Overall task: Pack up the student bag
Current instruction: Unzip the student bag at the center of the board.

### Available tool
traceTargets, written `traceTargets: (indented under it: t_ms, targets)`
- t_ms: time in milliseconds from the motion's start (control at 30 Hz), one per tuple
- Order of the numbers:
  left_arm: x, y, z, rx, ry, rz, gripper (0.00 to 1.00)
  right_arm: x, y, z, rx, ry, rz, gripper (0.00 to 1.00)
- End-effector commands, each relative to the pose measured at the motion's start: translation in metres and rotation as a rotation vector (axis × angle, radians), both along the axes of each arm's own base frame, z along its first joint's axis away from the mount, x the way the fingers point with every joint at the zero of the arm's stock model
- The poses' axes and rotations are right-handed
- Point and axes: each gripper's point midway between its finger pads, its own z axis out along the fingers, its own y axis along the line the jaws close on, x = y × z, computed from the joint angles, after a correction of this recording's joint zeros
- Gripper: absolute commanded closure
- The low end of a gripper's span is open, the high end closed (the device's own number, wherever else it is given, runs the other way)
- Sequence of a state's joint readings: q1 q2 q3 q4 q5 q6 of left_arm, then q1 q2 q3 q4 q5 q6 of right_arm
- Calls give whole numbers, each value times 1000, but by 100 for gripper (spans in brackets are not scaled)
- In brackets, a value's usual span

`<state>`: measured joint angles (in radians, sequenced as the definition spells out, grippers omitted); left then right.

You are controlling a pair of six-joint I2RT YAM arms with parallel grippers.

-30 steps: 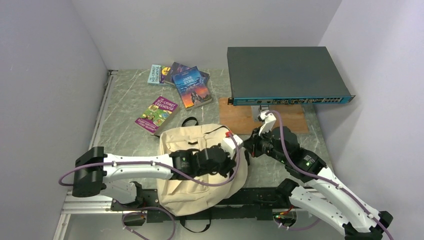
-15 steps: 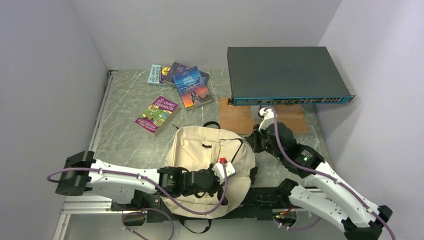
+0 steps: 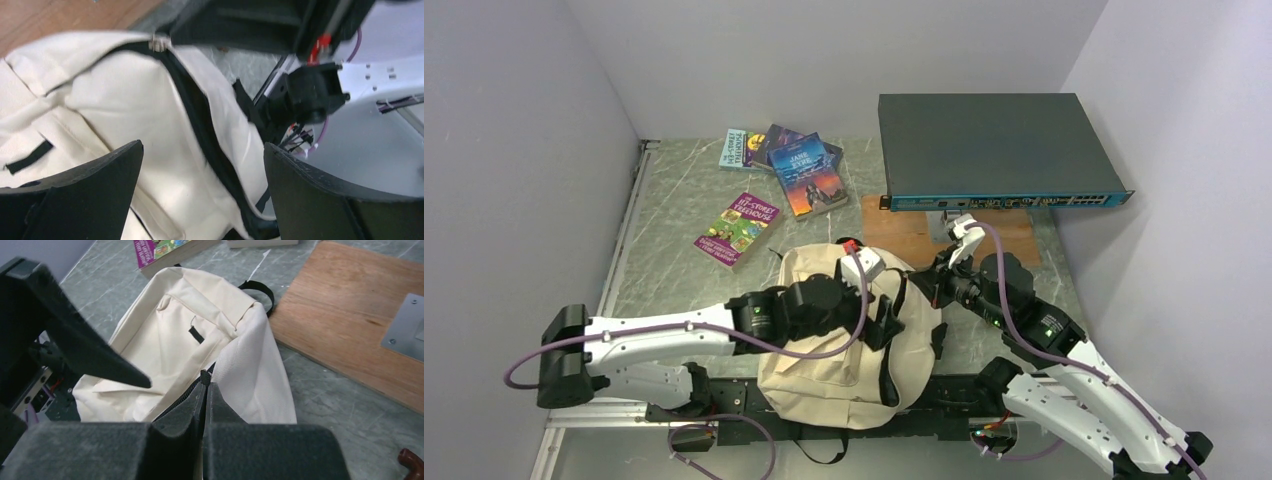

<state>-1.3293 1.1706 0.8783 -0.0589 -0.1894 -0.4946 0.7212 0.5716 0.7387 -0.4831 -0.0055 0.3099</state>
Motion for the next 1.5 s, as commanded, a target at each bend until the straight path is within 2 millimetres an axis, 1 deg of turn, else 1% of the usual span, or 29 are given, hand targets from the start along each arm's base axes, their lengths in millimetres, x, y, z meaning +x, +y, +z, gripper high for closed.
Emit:
traceTargets:
  t_ms: [0,33,67,100,200,233,300,367,433,467,567,600,633,733,800,833,900,933,967,1033,1100,1167,1233,1267,1333,1367,1400,1433,1467]
  targets:
    - [11,-24,4,17,36,-1,7,-3,18,35,119,-74,76,100]
    - [11,-29,2,28,36,-12,9,-4,18,36,127,-71,81,100]
    - [11,-35,-2,41,39,-23,13,-6,19,37,135,-69,87,100]
    - [10,-39,-7,59,42,-36,20,-7,19,39,140,-69,92,100]
    - [9,-47,-23,104,57,-55,55,-6,14,42,132,-83,70,100]
    - [8,-48,-29,113,65,-63,64,-3,10,42,126,-87,42,100]
    - [-3,-51,-35,112,83,-117,79,7,-3,39,106,-68,-57,100]
    - [-16,-53,-39,114,85,-151,91,18,-17,32,78,-29,-175,100]
    - [-34,-55,-44,136,68,-190,98,30,-29,24,41,3,-287,100]
    - [-42,-56,-49,156,55,-209,100,36,-35,20,19,10,-337,100]
    - [-63,-58,-67,227,46,-257,100,54,-50,10,-64,35,-471,100]
    - [-70,-58,-73,252,52,-267,100,59,-55,10,-94,42,-516,100]
    - [-76,-57,-78,275,55,-279,100,64,-65,13,-127,34,-579,100]
    - [-97,-55,-85,277,54,-340,100,72,-82,14,-207,8,-672,100]
    - [-109,-50,-89,254,48,-392,100,75,-87,14,-227,-11,-695,100]
    - [-112,-48,-89,242,48,-410,100,75,-86,15,-226,-13,-692,100]
    - [-127,-44,-85,202,60,-490,100,75,-81,12,-216,-2,-671,100]
    - [-135,-46,-76,151,51,-539,100,75,-74,8,-207,1,-634,100]
    - [-146,-44,-73,117,52,-597,100,74,-67,5,-195,1,-591,100]
    - [-158,-41,-64,62,37,-661,100,71,-55,0,-161,-12,-517,100]
    - [-162,-41,-63,49,29,-688,100,68,-51,-3,-136,-23,-484,100]
    - [-163,-44,-64,74,33,-699,100,66,-48,-3,-139,-15,-455,100]
    - [-158,-48,-65,116,51,-671,98,61,-43,-2,-132,-6,-419,100]
    - [-154,-50,-63,123,57,-646,88,58,-41,-1,-121,-8,-398,100]
    - [-144,-53,-55,108,45,-599,57,53,-37,-1,-98,-19,-358,100]
    - [-136,-53,-50,92,34,-565,44,50,-36,-3,-91,-22,-339,100]
    - [-125,-52,-40,63,25,-517,35,47,-35,-3,-83,-27,-324,100]
    - [-111,-52,-34,48,34,-461,29,44,-34,-3,-75,-27,-312,100]
    - [-98,-49,-25,23,54,-409,25,42,-34,-1,-68,-25,-303,100]
